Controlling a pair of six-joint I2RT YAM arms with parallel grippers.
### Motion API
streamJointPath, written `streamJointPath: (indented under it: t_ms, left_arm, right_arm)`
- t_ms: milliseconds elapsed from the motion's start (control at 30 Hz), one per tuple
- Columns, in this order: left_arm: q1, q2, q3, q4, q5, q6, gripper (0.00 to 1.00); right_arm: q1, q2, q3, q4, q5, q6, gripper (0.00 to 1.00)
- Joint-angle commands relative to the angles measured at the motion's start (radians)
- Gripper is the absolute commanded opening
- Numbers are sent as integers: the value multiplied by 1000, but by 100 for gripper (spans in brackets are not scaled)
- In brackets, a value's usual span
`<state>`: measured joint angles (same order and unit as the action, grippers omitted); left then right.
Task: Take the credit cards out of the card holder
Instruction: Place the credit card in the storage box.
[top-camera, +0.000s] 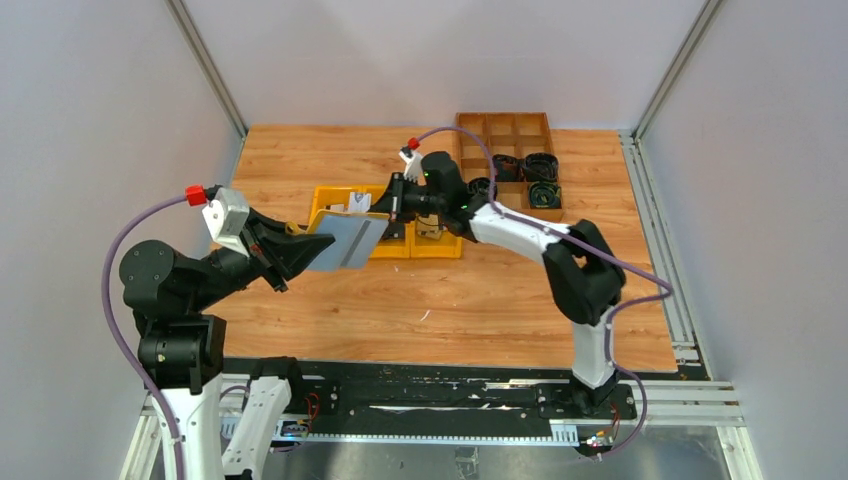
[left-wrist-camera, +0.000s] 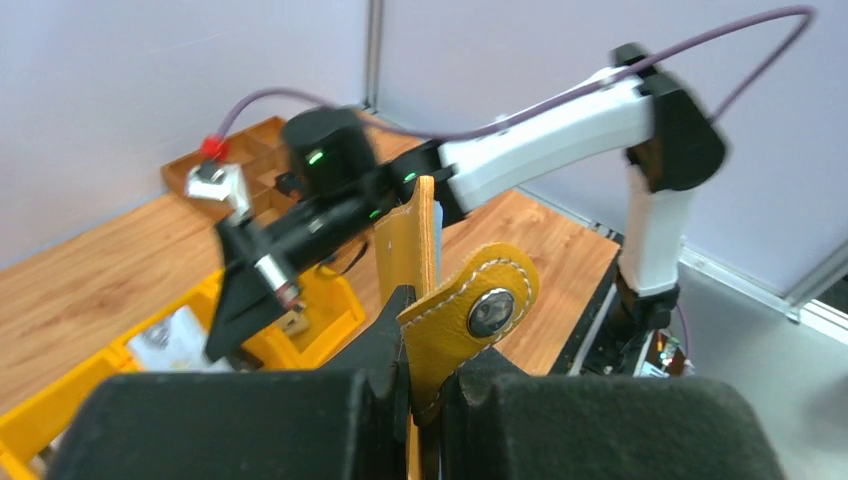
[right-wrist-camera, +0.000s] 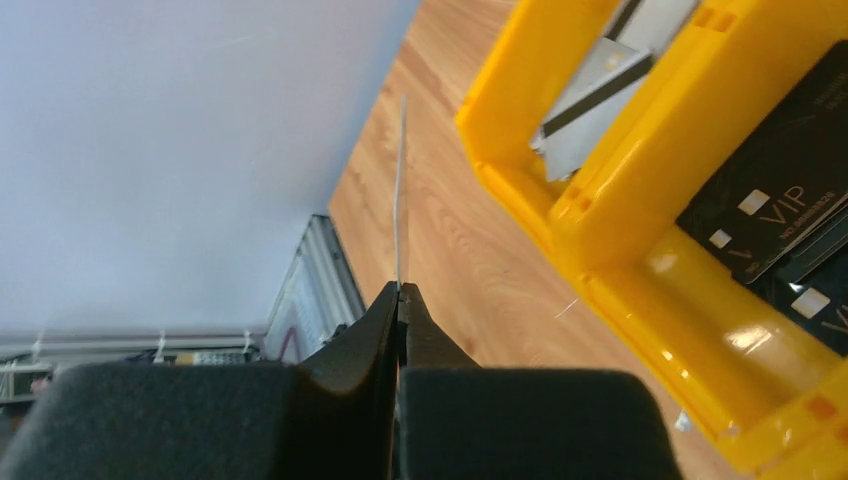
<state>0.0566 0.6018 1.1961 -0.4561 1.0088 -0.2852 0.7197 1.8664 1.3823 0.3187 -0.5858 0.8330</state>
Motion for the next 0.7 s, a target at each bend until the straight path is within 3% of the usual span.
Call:
streamJointPath:
  t_ms: [0, 267, 433, 667]
  left_arm:
    - [3, -33, -26, 135, 72, -101, 0]
    - [3, -33, -39, 108, 105, -96, 0]
    - [2, -35, -55, 107, 131, -106, 0]
    - [3, -52, -90, 73, 123, -77, 0]
  right_arm:
    - [56, 164, 164, -101, 134, -53, 0]
    - [110, 440, 512, -240, 205, -56, 0]
    - [123, 540, 640, -289, 258, -50, 1]
    - [128, 571, 734, -315, 322, -83, 20]
